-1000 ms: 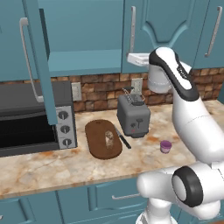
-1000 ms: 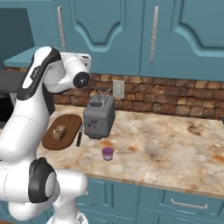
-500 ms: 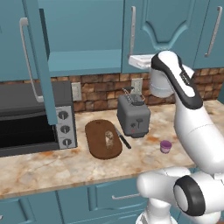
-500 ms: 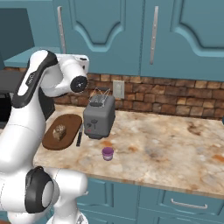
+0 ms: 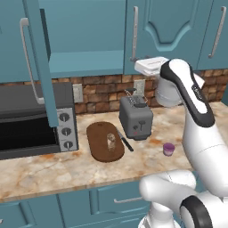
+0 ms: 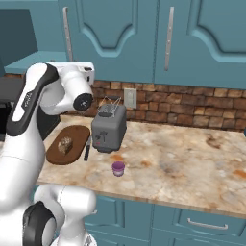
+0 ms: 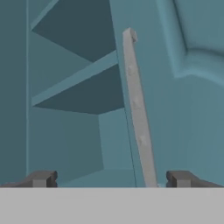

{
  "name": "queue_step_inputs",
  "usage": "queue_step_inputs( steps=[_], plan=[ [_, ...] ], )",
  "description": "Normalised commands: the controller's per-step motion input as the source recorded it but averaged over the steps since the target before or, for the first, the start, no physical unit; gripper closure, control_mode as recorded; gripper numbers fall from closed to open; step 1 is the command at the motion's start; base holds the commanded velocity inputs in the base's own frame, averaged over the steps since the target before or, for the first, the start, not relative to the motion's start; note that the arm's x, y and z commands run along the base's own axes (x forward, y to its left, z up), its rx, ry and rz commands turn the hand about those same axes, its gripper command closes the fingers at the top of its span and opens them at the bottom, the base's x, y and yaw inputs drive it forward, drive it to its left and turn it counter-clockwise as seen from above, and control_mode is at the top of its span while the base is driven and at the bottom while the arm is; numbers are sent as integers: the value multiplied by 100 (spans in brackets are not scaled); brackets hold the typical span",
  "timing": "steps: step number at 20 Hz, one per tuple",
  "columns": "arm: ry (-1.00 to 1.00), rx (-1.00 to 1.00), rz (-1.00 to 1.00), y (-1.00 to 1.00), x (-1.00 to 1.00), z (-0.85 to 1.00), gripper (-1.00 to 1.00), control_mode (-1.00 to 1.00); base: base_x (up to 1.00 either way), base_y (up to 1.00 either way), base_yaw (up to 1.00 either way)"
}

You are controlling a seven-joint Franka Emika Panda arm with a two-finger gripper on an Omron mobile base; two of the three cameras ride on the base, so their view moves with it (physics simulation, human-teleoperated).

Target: Pick the bread, place it on the cutting board, pick the jam, place it on the counter, and close the cabinet.

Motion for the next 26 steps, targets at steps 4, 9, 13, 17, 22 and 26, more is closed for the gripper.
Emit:
queue_step_inputs(
  steps=[4, 9, 13, 17, 22, 26],
  plan=[
    [-2, 0, -2, 0, -46, 8, -100, -100, 0, 0, 0],
    [0, 0, -9, 0, -42, 18, -100, -100, 0, 0, 0],
    [0, 0, -10, 1, -38, 19, -100, -100, 0, 0, 0],
    [0, 0, -9, 1, -37, 17, -100, -100, 0, 0, 0],
    [0, 0, -6, 2, -35, 12, -100, -100, 0, 0, 0],
    [0, 0, -4, 5, -32, 4, -100, -100, 0, 0, 0]
  ],
)
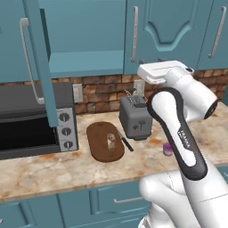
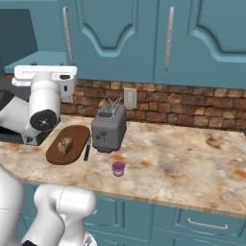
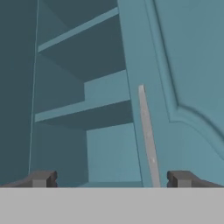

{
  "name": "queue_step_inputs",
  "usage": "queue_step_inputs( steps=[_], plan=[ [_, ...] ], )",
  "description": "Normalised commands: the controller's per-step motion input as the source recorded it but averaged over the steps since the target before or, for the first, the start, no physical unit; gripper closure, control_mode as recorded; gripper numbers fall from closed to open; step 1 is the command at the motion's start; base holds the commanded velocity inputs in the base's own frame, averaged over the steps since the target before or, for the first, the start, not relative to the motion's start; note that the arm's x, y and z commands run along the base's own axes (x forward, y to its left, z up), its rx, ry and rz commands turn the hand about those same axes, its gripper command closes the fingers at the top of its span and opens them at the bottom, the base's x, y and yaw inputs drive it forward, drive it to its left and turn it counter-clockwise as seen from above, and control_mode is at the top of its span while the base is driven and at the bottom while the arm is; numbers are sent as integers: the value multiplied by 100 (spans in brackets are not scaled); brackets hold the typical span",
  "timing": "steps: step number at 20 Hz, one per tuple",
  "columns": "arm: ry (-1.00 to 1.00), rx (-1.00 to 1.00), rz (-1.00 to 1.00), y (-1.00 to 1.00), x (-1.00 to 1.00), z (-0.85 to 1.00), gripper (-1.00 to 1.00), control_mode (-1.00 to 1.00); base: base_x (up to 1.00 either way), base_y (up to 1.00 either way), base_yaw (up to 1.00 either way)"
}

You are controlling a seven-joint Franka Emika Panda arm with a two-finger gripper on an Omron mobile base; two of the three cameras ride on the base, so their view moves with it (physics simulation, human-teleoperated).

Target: Pick the bread, place it on the cutting board, pick the jam, place it on the counter, and close the cabinet.

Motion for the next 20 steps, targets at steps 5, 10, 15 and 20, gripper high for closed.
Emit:
queue_step_inputs(
  steps=[5, 10, 15, 20],
  plan=[
    [0, 0, -5, 7, -35, 3, -100, -100, 0, 0, 0],
    [0, 0, -6, 10, -31, 3, -100, -100, 0, 0, 0],
    [0, 0, -8, 18, -33, 5, -100, -100, 0, 0, 0],
    [0, 0, -9, 16, -36, 4, -100, -100, 0, 0, 0]
  ],
)
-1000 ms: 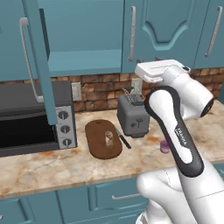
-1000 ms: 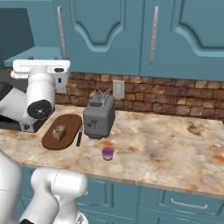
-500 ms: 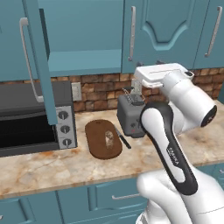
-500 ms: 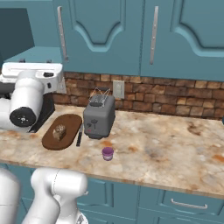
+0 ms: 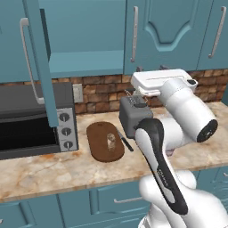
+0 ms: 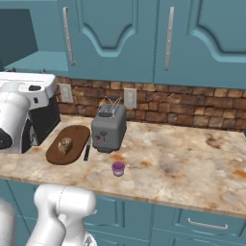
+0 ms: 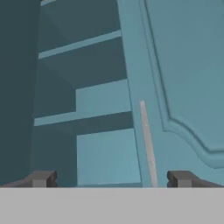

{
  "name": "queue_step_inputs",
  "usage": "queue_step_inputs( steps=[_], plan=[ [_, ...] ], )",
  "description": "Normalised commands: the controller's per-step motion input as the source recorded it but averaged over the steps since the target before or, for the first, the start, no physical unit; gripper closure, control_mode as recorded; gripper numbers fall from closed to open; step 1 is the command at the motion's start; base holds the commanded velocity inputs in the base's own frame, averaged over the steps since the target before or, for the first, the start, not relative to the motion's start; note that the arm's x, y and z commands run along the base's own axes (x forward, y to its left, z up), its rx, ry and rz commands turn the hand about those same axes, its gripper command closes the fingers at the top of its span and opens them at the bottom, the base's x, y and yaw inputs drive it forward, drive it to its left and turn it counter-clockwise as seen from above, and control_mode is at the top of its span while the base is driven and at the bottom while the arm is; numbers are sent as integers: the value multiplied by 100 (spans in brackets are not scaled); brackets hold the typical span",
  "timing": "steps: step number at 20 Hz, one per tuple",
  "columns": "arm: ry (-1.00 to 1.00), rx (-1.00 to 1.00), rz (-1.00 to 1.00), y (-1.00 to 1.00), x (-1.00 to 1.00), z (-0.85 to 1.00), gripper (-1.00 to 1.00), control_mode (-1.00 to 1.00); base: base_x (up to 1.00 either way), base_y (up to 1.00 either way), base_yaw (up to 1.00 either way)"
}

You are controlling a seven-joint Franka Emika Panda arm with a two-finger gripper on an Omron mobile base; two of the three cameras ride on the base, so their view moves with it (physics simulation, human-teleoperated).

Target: Pick the bread, place it on the cutting board, pick the jam, place it on the counter, and close the cabinet.

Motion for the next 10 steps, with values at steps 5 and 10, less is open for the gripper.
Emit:
queue_step_inputs(
  steps=[5, 10],
  plan=[
    [0, 0, -9, 11, -38, 8, -100, -100, 0, 0, 0],
    [0, 0, -9, 14, -38, 4, -100, -100, 0, 0, 0]
  ],
)
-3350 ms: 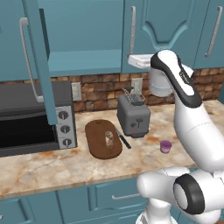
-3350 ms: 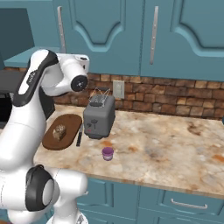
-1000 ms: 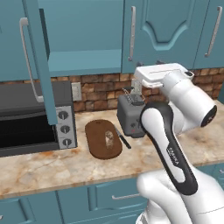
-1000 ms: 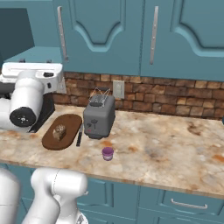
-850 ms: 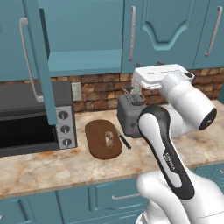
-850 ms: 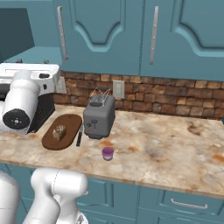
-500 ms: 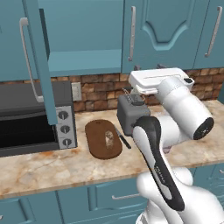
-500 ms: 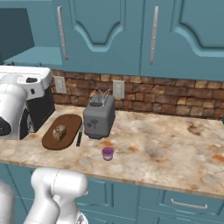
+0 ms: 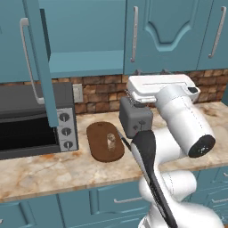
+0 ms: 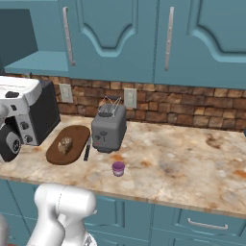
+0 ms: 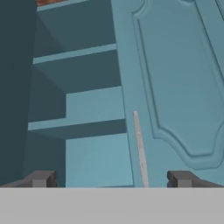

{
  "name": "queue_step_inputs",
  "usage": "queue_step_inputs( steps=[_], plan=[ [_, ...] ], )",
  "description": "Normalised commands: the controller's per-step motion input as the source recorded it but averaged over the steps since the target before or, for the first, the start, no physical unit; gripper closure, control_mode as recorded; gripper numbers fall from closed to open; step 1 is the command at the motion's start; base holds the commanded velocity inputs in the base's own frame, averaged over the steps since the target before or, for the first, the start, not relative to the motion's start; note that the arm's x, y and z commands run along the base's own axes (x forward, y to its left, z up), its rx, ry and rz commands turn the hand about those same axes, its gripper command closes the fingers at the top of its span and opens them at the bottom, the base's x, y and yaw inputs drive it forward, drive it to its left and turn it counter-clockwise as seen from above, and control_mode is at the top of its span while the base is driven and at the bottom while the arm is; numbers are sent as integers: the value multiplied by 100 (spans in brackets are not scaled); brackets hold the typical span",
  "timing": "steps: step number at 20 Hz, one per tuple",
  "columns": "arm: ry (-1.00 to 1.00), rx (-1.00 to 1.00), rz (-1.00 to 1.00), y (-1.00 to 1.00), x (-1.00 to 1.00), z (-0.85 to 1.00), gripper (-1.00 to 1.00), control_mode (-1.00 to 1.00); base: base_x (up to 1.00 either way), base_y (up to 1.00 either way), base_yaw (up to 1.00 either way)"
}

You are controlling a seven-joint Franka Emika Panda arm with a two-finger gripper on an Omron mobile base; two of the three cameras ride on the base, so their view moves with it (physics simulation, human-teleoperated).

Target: Pick the bread, place it on the cutting board, pick the jam, place it on the counter, and close the cabinet.

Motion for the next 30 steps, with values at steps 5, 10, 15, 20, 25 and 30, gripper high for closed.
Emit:
queue_step_inputs(
  steps=[5, 10, 15, 20, 25, 30],
  plan=[
    [0, -1, -7, 16, -32, 0, -100, -100, 0, 0, 0],
    [0, 0, -7, 15, -37, 0, -100, -100, 0, 0, 0],
    [0, 0, -5, 10, -41, 0, -100, -100, 0, 0, 0],
    [1, -3, -1, 16, -29, 0, -100, -100, 0, 0, 0],
    [5, -1, 0, 31, -1, 0, -100, -100, 0, 0, 0],
    [6, -1, 0, 34, -5, -3, -100, -100, 0, 0, 0]
  ],
)
